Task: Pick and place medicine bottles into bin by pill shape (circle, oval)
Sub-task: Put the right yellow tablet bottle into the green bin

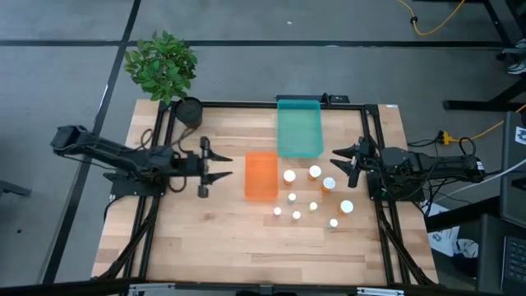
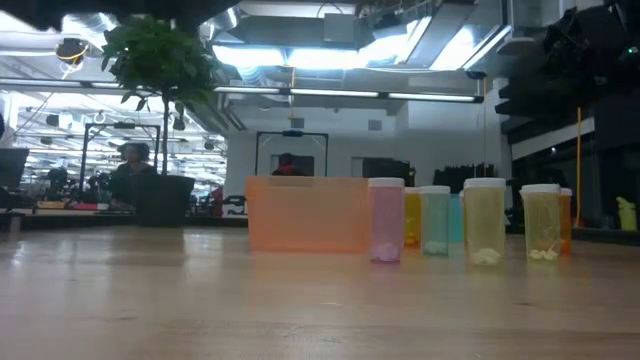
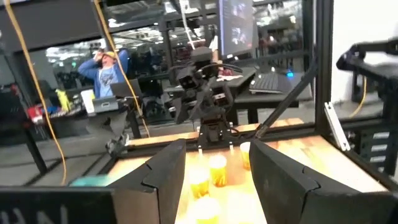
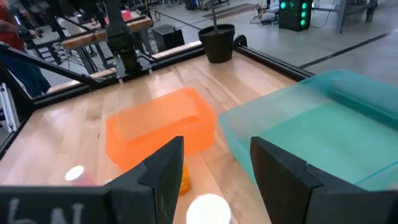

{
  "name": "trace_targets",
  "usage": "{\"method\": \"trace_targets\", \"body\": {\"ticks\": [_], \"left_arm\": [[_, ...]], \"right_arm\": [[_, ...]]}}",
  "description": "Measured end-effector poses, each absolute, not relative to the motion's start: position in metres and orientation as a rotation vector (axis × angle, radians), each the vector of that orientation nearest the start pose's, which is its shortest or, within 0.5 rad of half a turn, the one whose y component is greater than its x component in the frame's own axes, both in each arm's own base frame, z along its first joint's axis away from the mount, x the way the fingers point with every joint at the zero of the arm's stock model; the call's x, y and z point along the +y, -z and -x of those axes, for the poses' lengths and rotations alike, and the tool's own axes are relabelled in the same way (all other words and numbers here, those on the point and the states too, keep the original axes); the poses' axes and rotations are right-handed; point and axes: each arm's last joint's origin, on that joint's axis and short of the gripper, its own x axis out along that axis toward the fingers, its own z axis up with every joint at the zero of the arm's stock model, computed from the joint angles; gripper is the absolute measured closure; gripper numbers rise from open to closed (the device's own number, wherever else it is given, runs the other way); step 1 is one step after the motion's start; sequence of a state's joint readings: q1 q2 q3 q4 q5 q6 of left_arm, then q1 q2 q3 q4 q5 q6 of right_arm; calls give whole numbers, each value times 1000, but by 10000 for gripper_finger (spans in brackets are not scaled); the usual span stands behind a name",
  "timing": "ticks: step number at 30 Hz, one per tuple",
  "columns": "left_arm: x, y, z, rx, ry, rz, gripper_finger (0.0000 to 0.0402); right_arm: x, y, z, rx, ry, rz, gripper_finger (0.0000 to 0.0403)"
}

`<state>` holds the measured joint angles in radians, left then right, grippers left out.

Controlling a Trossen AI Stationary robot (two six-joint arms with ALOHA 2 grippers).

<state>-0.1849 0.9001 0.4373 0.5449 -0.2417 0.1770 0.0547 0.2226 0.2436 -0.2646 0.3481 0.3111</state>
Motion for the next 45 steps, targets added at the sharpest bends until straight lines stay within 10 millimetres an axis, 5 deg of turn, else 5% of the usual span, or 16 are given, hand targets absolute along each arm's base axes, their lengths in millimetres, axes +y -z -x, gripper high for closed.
{"method": "trace_targets", "body": {"ticks": [15,25,30,45], "left_arm": [[-49,-275,-263,-16,-35,-221,229],[-56,-274,-303,39,-34,-172,144],[-59,-274,-324,48,-45,-177,132],[-61,-251,-342,211,16,-94,141]], "right_arm": [[-4,-203,-99,199,327,-257,215],[-5,-203,-99,199,327,-256,215],[-5,-203,-99,200,327,-256,215],[-5,-202,-98,211,329,-253,215]]}}
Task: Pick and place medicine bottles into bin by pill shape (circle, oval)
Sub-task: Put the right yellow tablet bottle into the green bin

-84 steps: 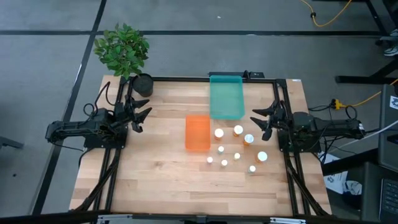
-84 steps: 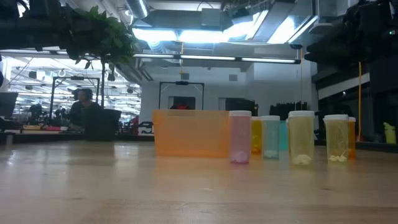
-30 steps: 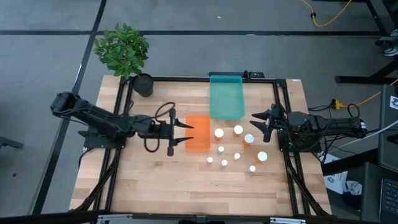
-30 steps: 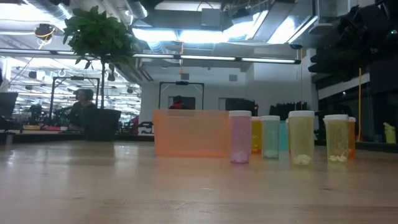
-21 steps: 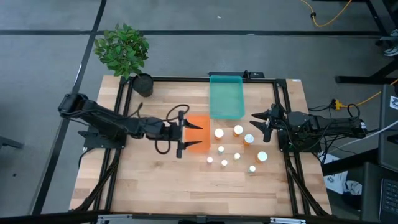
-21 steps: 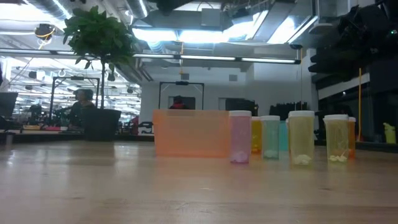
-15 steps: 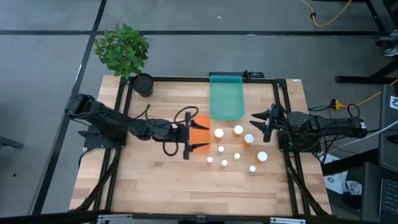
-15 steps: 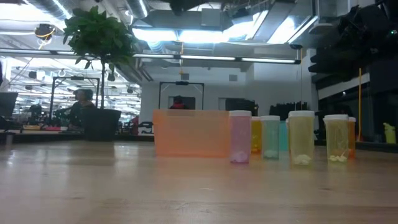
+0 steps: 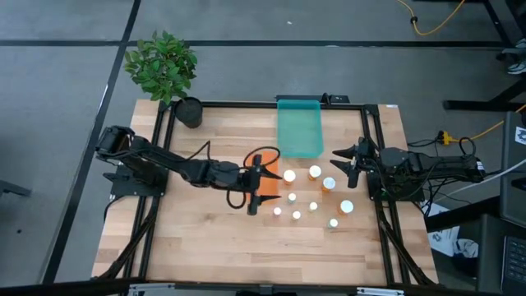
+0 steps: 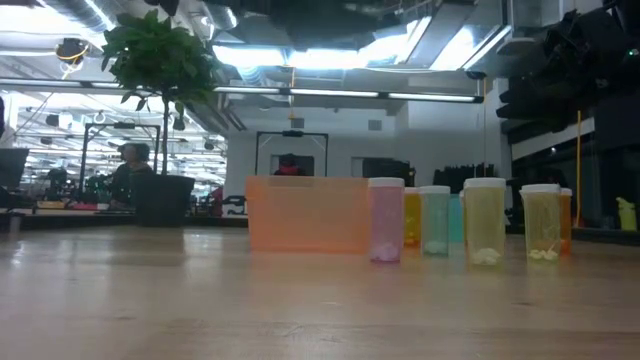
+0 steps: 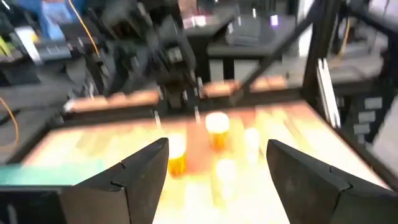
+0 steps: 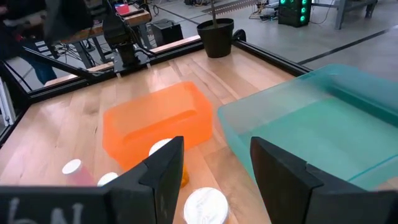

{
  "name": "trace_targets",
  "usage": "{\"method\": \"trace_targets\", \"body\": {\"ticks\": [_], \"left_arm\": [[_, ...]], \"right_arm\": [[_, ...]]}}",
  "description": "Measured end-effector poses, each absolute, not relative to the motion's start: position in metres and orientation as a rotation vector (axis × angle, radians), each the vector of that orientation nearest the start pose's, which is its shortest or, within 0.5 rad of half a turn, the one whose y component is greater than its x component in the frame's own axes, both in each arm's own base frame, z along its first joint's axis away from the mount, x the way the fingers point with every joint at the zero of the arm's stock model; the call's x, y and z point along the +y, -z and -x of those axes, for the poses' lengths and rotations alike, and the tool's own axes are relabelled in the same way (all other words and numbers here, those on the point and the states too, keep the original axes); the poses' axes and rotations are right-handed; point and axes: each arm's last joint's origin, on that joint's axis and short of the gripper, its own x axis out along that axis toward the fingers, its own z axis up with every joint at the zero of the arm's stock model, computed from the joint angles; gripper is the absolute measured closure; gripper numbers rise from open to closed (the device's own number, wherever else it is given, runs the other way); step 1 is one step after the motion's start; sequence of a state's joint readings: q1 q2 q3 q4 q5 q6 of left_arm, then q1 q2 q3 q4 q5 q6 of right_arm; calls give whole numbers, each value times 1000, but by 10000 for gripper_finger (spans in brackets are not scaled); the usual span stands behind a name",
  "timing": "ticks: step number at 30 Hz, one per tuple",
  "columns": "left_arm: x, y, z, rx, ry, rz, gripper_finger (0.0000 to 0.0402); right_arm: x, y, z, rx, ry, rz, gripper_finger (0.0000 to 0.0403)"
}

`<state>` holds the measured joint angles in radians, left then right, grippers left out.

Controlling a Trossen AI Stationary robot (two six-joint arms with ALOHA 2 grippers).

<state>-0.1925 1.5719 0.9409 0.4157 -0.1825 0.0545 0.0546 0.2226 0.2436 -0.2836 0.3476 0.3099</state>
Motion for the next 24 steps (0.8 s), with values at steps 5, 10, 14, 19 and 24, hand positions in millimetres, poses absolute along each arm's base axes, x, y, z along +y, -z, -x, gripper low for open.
{"method": "trace_targets", "body": {"ticks": [5,10,14,19,24], "left_arm": [[-62,-239,-339,340,52,-95,144],[-61,-233,-336,406,38,-19,145],[-62,-232,-336,416,40,-20,145],[-70,-242,-338,395,37,-28,145],[-78,-248,-338,398,40,-74,145]], "right_arm": [[-4,-202,-98,210,328,-253,215],[-5,-202,-98,211,329,-253,215],[-4,-202,-98,211,328,-253,215],[-5,-202,-98,211,329,-253,215],[-3,-202,-99,222,288,-233,215]]}}
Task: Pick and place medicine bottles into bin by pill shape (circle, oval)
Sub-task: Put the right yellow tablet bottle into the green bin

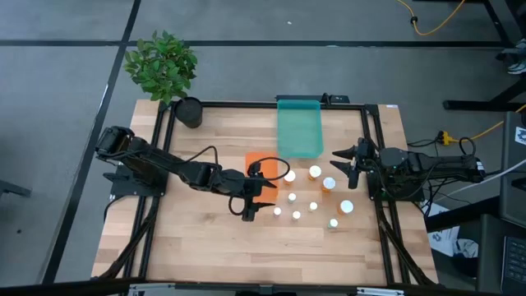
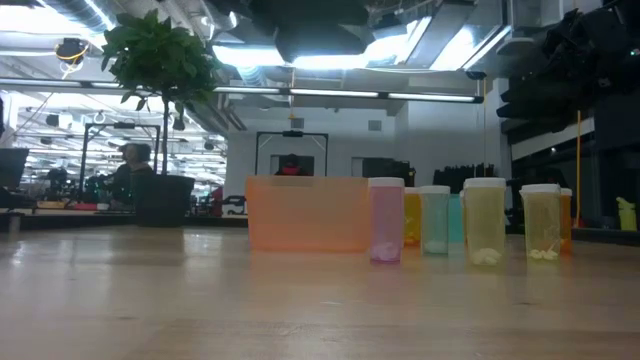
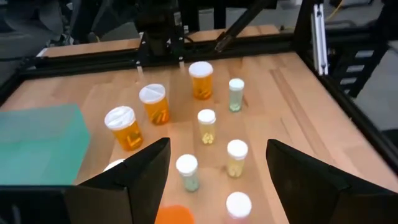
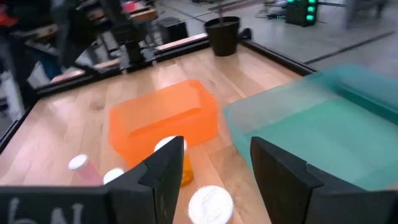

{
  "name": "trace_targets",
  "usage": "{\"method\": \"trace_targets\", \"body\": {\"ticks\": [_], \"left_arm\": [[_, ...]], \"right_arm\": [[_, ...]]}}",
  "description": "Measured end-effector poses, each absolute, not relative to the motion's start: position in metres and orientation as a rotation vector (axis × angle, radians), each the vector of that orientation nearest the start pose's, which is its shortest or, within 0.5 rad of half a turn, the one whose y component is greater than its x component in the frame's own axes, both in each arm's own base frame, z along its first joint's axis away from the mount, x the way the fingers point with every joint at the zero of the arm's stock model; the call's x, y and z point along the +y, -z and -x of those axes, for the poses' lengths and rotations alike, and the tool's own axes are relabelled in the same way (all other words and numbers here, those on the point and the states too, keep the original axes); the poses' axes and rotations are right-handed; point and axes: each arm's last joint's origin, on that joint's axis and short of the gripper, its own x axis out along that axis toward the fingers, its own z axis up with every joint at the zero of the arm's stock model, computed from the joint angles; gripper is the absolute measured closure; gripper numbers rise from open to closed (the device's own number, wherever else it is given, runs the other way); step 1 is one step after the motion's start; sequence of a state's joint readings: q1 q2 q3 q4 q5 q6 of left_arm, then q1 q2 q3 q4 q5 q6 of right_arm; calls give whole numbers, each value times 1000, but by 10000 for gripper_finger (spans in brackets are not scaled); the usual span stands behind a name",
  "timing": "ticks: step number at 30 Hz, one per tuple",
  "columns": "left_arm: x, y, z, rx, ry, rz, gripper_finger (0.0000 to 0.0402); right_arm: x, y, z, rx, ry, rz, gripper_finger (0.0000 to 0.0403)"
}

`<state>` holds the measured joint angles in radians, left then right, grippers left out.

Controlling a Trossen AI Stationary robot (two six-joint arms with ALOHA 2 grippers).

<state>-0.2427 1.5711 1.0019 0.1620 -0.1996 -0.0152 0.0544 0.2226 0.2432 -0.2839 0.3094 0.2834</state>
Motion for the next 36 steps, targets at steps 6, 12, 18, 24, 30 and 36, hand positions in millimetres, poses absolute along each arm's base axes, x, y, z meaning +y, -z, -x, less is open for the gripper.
{"method": "trace_targets", "body": {"ticks": [6,12,18,24,30,36], "left_arm": [[-78,-247,-338,409,39,-100,145],[-78,-247,-338,409,38,-104,145],[-76,-247,-338,409,18,-106,145],[-76,-247,-338,410,17,-107,145],[-76,-247,-338,411,16,-99,145],[-76,-247,-338,412,15,-99,145]], "right_arm": [[0,-194,-98,319,160,-221,215],[3,-196,-100,317,86,-326,215],[2,-209,-104,189,104,-309,215],[-1,-234,-103,245,223,-270,215],[-2,-245,-117,401,292,-231,215],[4,-225,-136,619,154,-245,215]]}}
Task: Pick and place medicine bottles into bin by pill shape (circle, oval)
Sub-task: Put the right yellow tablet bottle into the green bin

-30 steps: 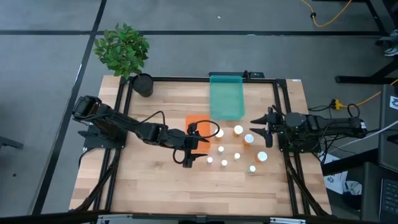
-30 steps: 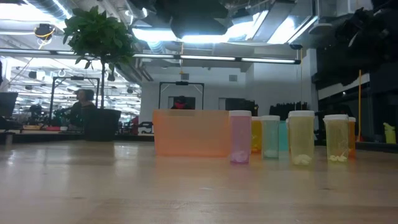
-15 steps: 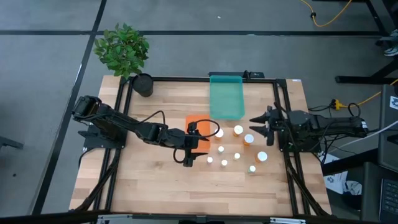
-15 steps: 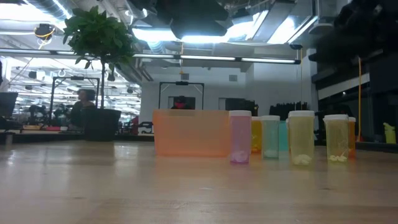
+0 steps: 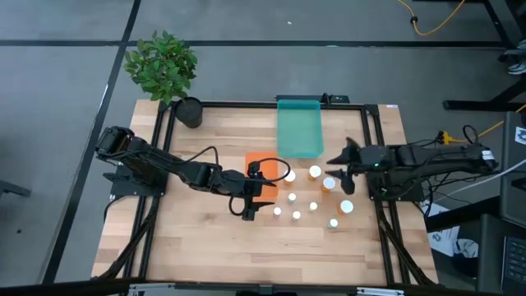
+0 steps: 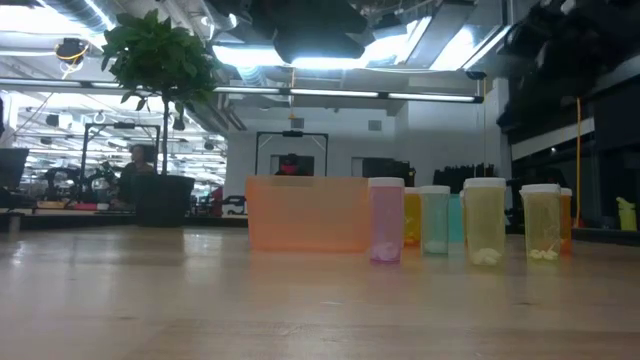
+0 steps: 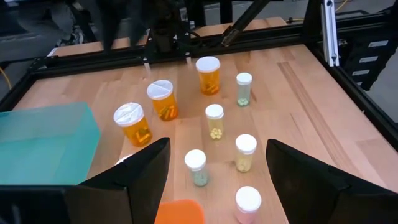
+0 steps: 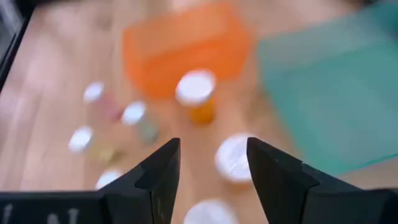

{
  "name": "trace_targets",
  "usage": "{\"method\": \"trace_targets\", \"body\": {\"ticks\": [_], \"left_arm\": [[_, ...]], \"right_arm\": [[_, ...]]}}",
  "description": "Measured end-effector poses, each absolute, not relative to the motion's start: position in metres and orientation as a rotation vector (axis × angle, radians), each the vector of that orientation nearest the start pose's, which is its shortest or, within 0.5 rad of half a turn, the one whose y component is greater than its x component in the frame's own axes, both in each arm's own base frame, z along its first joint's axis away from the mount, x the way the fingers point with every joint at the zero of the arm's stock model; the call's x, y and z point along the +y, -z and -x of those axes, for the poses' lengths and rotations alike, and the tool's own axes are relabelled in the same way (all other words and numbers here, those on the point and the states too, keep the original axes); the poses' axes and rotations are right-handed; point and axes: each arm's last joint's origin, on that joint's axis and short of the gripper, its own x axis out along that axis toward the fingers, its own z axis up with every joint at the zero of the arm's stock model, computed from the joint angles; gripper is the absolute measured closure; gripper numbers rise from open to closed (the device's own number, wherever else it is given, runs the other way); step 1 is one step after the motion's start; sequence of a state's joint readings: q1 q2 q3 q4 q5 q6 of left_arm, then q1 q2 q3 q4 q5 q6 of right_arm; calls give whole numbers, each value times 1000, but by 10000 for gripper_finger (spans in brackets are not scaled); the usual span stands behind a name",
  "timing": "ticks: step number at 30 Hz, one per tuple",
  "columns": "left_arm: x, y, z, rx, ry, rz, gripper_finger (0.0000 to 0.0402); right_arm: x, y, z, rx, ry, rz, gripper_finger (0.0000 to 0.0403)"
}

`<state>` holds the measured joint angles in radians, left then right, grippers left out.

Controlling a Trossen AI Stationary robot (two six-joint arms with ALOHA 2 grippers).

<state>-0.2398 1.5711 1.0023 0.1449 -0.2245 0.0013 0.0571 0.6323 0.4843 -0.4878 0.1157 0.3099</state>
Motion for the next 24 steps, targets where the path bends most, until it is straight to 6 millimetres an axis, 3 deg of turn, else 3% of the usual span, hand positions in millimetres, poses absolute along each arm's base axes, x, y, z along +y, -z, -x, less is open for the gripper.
{"method": "trace_targets", "body": {"ticks": [12,24], "left_arm": [[-76,-246,-338,416,16,-101,145],[-76,-246,-338,416,16,-101,145]], "right_arm": [[33,-208,-169,733,-74,-159,226],[80,-224,-198,784,-225,-70,246]]}}
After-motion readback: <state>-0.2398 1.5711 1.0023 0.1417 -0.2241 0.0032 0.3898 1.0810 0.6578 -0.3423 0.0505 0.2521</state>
